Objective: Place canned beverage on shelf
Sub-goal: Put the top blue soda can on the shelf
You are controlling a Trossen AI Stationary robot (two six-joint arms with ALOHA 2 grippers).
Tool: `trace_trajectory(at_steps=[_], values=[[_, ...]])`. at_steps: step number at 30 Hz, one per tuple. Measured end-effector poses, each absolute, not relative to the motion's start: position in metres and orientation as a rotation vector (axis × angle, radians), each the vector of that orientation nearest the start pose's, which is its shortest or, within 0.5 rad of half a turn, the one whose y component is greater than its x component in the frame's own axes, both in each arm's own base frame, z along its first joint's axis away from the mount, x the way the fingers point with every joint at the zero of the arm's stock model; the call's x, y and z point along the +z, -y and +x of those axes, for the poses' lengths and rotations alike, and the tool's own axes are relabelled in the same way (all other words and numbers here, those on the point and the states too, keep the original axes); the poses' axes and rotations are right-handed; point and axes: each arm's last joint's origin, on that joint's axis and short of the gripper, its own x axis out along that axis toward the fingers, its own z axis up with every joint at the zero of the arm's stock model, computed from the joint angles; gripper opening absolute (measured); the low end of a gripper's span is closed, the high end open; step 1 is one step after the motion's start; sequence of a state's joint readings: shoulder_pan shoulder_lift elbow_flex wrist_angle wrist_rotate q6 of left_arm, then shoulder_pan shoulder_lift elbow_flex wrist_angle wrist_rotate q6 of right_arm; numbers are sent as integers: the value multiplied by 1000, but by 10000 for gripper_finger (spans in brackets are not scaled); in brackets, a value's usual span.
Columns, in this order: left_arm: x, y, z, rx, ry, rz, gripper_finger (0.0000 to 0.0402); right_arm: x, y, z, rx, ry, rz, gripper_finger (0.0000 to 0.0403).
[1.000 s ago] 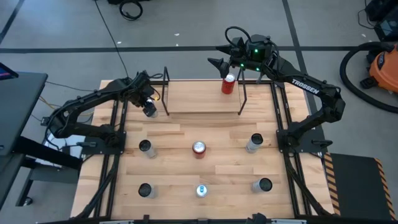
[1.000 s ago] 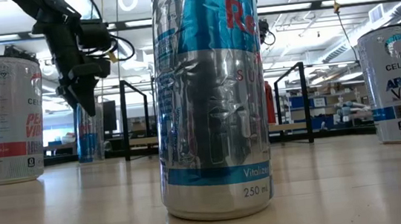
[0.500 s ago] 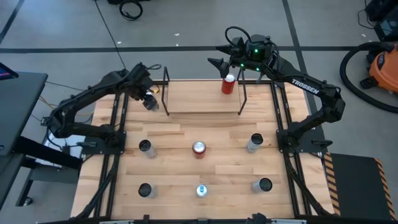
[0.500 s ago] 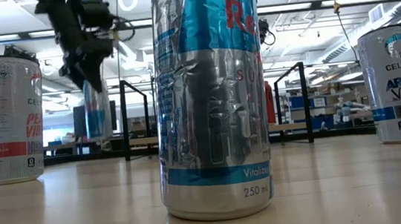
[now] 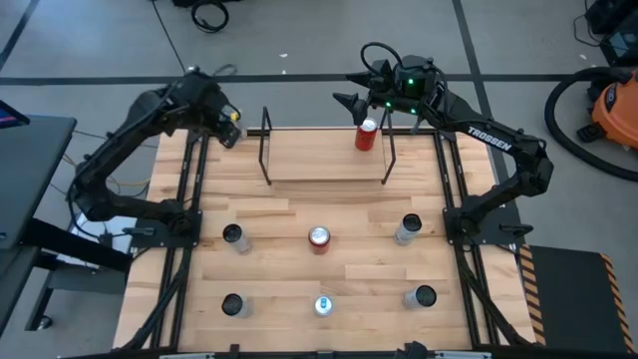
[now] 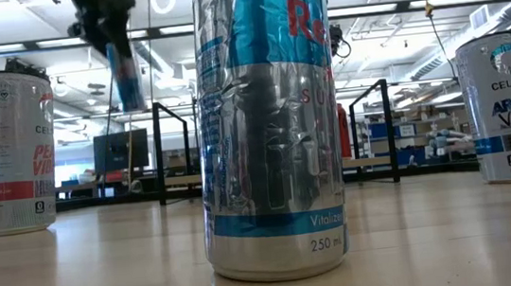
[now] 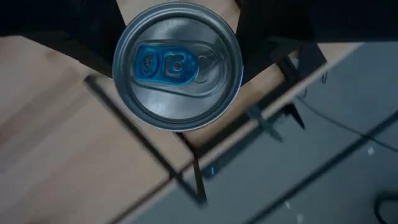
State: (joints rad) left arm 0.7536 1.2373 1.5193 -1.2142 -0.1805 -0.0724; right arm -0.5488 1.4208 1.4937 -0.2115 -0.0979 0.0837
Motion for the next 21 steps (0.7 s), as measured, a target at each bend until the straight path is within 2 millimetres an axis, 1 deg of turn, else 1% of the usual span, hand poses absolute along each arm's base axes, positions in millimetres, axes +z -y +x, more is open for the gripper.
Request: trace_trajectory(at_steps=[5, 11, 14, 21], values=[[432, -143, 146, 924, -767, -342, 239, 429, 163, 271, -456, -113, 126, 361], [447, -147, 160, 909, -711, -339, 239, 429, 163, 271, -455, -114, 126, 361], [446, -152, 176, 891, -700, -347, 240, 429, 162, 271, -455, -113, 126, 361], [429, -172, 215, 870, -749, -379, 240, 429, 163, 271, -456, -114, 126, 361]])
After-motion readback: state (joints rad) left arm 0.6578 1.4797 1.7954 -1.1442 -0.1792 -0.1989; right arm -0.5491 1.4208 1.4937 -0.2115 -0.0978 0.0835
